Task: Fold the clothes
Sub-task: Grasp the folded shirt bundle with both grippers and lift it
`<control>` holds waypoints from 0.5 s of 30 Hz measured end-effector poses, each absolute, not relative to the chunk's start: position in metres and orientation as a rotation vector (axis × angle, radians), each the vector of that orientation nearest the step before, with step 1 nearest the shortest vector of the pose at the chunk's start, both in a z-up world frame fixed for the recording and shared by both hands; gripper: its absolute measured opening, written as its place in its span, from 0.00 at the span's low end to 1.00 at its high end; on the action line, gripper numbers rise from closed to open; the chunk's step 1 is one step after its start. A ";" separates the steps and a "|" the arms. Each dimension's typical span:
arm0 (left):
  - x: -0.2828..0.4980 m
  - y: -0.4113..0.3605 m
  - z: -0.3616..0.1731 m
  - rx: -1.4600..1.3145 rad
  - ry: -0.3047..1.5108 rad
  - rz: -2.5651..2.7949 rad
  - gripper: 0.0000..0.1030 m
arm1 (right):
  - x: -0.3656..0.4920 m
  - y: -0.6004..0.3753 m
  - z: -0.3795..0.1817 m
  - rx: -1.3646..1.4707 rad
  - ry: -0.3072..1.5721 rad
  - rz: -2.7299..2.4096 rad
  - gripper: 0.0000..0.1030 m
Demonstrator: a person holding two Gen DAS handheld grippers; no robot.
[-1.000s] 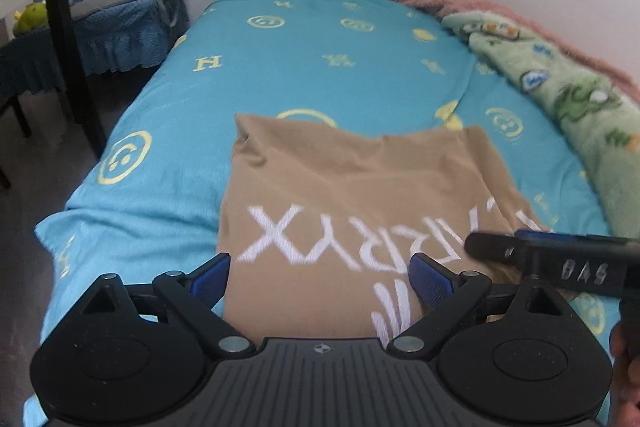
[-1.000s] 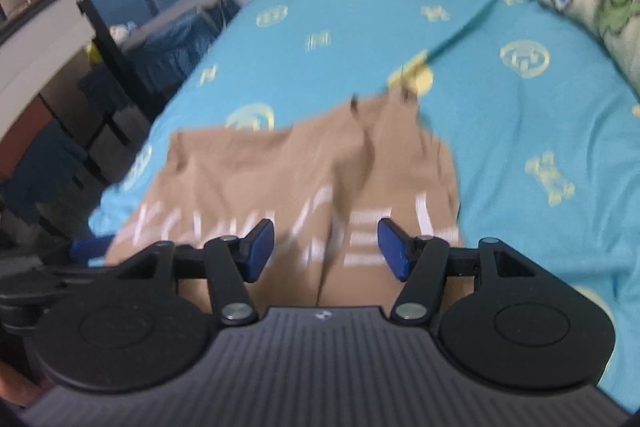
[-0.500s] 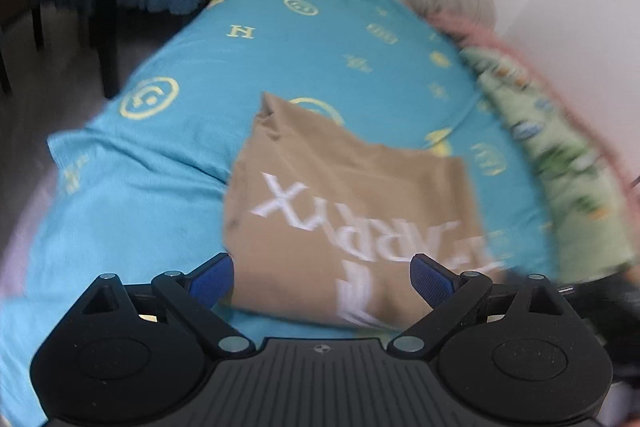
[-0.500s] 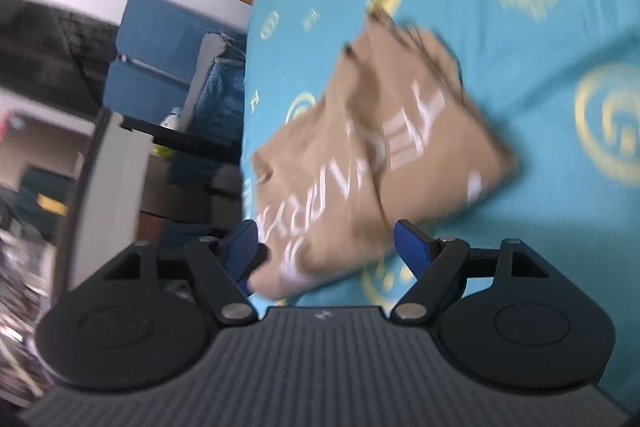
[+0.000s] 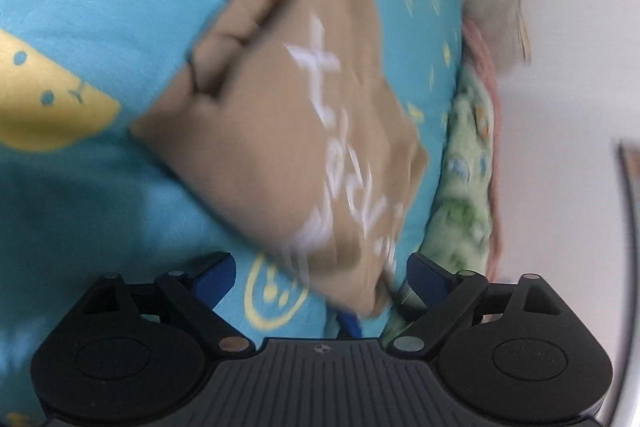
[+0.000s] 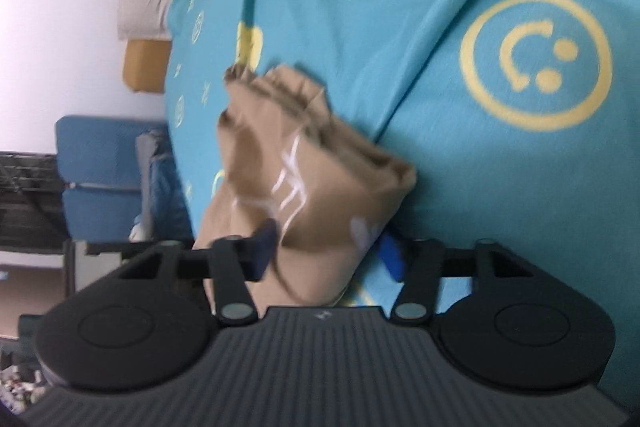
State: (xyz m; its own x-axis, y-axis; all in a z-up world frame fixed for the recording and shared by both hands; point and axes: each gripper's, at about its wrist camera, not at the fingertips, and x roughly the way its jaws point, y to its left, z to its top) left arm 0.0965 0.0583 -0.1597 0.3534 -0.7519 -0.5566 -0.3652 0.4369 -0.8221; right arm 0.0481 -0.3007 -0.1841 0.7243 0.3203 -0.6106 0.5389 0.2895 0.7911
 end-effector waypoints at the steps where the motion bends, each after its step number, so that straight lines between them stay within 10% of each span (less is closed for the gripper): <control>1: 0.099 0.062 -0.161 -1.180 1.233 -0.327 0.80 | 0.048 -0.301 -0.181 1.302 0.787 -0.155 0.31; 15: 0.097 0.075 -0.165 -1.239 1.248 -0.252 0.69 | 0.055 -0.299 -0.148 1.188 0.603 -0.016 0.15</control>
